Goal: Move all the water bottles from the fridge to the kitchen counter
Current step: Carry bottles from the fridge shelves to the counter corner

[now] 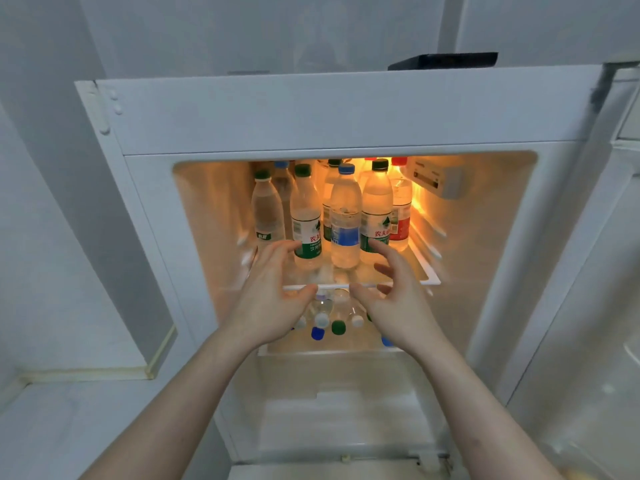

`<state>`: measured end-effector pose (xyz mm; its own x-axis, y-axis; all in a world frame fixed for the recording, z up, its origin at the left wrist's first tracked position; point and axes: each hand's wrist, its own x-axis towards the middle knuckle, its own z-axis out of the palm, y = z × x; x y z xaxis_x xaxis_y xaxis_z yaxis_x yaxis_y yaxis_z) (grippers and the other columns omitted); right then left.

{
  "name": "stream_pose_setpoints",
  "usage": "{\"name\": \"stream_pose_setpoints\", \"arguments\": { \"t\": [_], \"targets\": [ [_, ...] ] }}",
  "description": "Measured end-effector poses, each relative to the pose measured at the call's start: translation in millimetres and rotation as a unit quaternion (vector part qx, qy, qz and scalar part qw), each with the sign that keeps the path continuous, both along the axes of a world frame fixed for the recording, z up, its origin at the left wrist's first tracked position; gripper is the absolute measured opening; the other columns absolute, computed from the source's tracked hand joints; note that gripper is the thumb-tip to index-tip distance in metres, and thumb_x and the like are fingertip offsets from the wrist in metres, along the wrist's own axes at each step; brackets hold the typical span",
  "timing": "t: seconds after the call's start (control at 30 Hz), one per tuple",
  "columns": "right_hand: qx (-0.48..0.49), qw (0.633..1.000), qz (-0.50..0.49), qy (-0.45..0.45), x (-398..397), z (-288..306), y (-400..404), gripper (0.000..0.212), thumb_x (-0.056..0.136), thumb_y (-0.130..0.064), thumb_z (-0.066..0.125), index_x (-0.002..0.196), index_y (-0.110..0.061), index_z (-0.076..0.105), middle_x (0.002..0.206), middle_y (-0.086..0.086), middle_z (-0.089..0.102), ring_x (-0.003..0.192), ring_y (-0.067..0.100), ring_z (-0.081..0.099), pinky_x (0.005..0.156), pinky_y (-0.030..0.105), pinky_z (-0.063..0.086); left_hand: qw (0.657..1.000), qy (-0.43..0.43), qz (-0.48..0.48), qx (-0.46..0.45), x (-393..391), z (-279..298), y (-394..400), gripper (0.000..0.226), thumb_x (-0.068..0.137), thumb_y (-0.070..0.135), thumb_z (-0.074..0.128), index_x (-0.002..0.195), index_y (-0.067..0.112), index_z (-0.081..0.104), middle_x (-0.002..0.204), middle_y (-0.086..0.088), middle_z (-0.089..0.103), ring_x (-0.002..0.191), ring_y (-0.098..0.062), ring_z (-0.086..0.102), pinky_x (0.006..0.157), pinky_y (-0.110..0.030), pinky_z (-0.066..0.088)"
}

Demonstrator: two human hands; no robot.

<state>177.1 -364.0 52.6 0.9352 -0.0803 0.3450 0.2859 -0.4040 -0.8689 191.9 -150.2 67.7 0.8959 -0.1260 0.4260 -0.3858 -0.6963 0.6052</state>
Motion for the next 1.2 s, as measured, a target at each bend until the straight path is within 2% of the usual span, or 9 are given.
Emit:
{"name": "stream_pose_setpoints", "arguments": {
  "t": [0.13, 0.3, 0.43, 0.6, 0.87, 0.97, 1.07, 1.13, 1.2],
  "targets": [
    [-0.014, 0.999, -0.032, -0.041, 34, 14, 6, 0.071, 0.090, -0.028, 0.077, 0.148, -0.045, 0.039, 0.140, -0.031, 0.042, 0.125, -0.002, 0.045, 0.109, 0.037, 0.050, 1.000, -0.025, 0.009, -0.013, 39, 18, -8, 0.072, 0.087, 0.030, 0.075, 0.149, 0.025, 0.039, 0.149, 0.007, 0.041, 0.134, -0.009, 0.042, 0.110, -0.027, 0.038],
    [-0.046, 0.993, -0.077, -0.074, 88, 45, 14, 0.078, 0.090, -0.033, 0.076, 0.157, -0.030, 0.036, 0.158, -0.009, 0.042, 0.131, 0.012, 0.051, 0.105, 0.038, 0.052, 0.994, -0.098, 0.045, 0.001, 85, 38, -21, 0.072, 0.084, 0.026, 0.076, 0.146, 0.019, 0.040, 0.148, -0.003, 0.044, 0.136, -0.019, 0.039, 0.112, -0.036, 0.035],
    [-0.082, 0.988, -0.107, -0.081, 128, 62, 22, 0.082, 0.090, -0.031, 0.075, 0.159, -0.029, 0.031, 0.161, -0.004, 0.039, 0.128, 0.025, 0.057, 0.099, 0.041, 0.054, 0.986, -0.131, 0.077, 0.067, 117, 37, -30, 0.094, 0.085, 0.028, 0.073, 0.160, 0.013, 0.019, 0.167, -0.011, 0.014, 0.153, -0.032, 0.015, 0.123, -0.047, 0.018],
    [-0.128, 0.983, -0.118, -0.056, 161, 75, 30, 0.069, 0.094, -0.033, 0.071, 0.155, -0.028, 0.037, 0.159, -0.003, 0.045, 0.137, 0.027, 0.053, 0.109, 0.042, 0.049, 0.990, -0.107, 0.073, 0.061, 141, 44, -39, 0.092, 0.087, 0.026, 0.064, 0.161, 0.022, 0.009, 0.169, -0.007, 0.007, 0.154, -0.036, 0.009, 0.125, -0.048, 0.011],
    [-0.141, 0.980, -0.127, -0.053, 163, 72, 29, 0.059, 0.093, -0.033, 0.073, 0.146, -0.024, 0.049, 0.149, -0.004, 0.055, 0.133, 0.024, 0.055, 0.106, 0.037, 0.046, 0.988, -0.120, 0.092, 0.040, 147, 51, -38, 0.076, 0.097, 0.030, 0.064, 0.158, 0.022, 0.018, 0.166, -0.004, 0.020, 0.151, -0.028, 0.025, 0.117, -0.040, 0.035],
    [-0.128, 0.982, -0.131, -0.048, 155, 69, 24, 0.057, 0.091, -0.033, 0.075, 0.143, -0.026, 0.052, 0.148, -0.005, 0.056, 0.132, 0.024, 0.055, 0.102, 0.035, 0.045, 0.989, -0.128, 0.070, 0.009, 143, 52, -35, 0.076, 0.096, 0.028, 0.067, 0.156, 0.022, 0.020, 0.161, -0.003, 0.034, 0.138, -0.027, 0.047, 0.104, -0.032, 0.047],
    [-0.132, 0.978, -0.136, -0.084, 141, 63, 23, 0.056, 0.087, -0.034, 0.078, 0.138, -0.025, 0.057, 0.141, -0.004, 0.060, 0.126, 0.025, 0.057, 0.103, 0.039, 0.049, 0.991, -0.117, 0.065, -0.012, 133, 52, -28, 0.068, 0.097, 0.025, 0.066, 0.150, 0.021, 0.023, 0.140, -0.006, 0.055, 0.093, -0.021, 0.062, 0.074, -0.027, 0.045],
    [-0.112, 0.978, -0.133, -0.116, 128, 58, 23, 0.052, 0.085, -0.034, 0.080, 0.133, -0.025, 0.062, 0.129, -0.009, 0.063, 0.117, 0.021, 0.057, 0.096, 0.036, 0.050, 0.990, -0.126, 0.054, -0.020, 126, 50, -23, 0.063, 0.096, 0.023, 0.068, 0.146, 0.018, 0.029, 0.132, -0.006, 0.060, 0.089, -0.023, 0.063, 0.072, -0.026, 0.041],
    [-0.075, 0.980, -0.116, -0.142, 117, 51, 24, 0.047, 0.081, -0.031, 0.084, 0.124, -0.026, 0.065, 0.117, -0.013, 0.061, 0.109, 0.015, 0.056, 0.088, 0.022, 0.045, 0.988, -0.151, 0.039, -0.013, 121, 47, -18, 0.062, 0.092, 0.022, 0.071, 0.141, 0.016, 0.034, 0.131, -0.004, 0.059, 0.098, -0.024, 0.063, 0.074, -0.021, 0.037]
  ]
}}
